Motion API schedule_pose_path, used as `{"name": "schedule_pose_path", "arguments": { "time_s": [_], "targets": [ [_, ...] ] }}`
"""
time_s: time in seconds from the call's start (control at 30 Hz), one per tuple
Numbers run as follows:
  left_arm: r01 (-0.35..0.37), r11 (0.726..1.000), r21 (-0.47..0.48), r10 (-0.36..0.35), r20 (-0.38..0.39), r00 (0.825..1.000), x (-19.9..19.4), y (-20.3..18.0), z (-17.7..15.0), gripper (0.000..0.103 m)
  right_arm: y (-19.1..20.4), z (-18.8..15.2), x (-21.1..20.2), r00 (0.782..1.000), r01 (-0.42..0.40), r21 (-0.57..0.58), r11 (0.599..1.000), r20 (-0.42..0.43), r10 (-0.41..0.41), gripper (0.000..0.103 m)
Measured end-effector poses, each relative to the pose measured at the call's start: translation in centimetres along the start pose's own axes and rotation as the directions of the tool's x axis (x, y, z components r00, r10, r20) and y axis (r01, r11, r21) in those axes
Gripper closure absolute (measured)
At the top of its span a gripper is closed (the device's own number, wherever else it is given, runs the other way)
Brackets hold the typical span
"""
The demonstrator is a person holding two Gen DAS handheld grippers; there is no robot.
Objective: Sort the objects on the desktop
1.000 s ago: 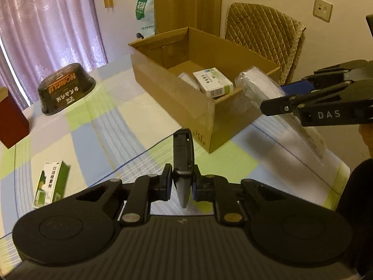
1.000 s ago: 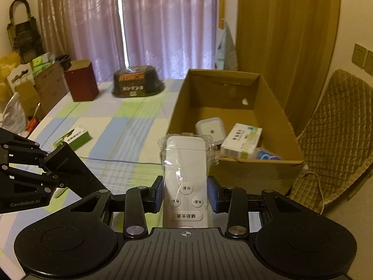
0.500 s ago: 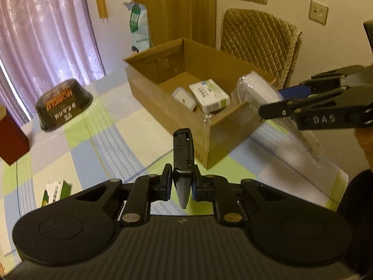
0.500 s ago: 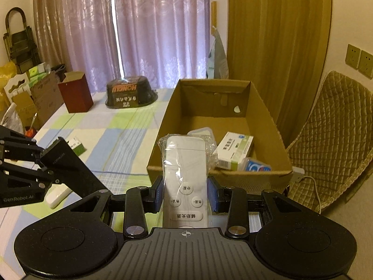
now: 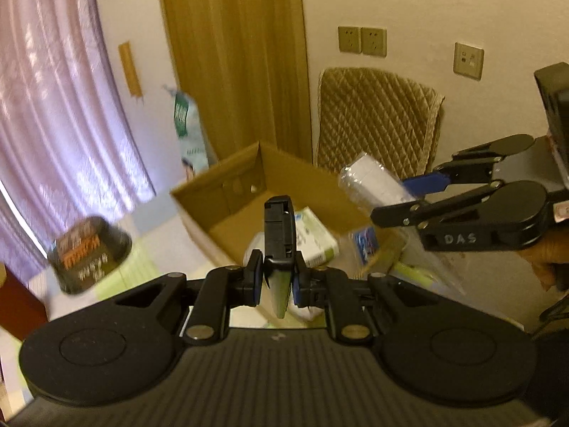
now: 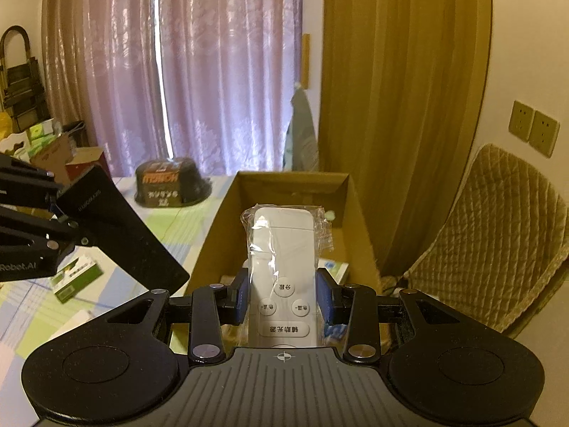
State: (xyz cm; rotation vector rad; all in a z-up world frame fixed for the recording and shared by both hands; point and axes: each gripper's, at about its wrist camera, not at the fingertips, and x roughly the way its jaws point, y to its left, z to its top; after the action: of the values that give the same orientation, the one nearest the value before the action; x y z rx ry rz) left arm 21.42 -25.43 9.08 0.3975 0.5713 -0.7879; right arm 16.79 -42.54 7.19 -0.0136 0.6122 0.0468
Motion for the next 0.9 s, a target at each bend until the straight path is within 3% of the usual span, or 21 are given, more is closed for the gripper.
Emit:
{"name": "schedule_pose_path", "arguments": {
  "time_s": [0.3,0.9],
  "targets": [
    [0.036,0.999,0.01,-0.037,0.025,0.999,2.5,-0.8,2.9,0.091,-1.3,0.9,2.0,1.0,0.008,0.007,1.0,-0.01,-0.008,0.065],
    [0.093,0.996,0.002,-0.093,-0.063,0.994,9.1,-1.4,1.4,0.091,-2.1,0.0,5.1,0.998,0.007,0.036,0.999,-0.066,-0.004,0.065]
  ]
}}
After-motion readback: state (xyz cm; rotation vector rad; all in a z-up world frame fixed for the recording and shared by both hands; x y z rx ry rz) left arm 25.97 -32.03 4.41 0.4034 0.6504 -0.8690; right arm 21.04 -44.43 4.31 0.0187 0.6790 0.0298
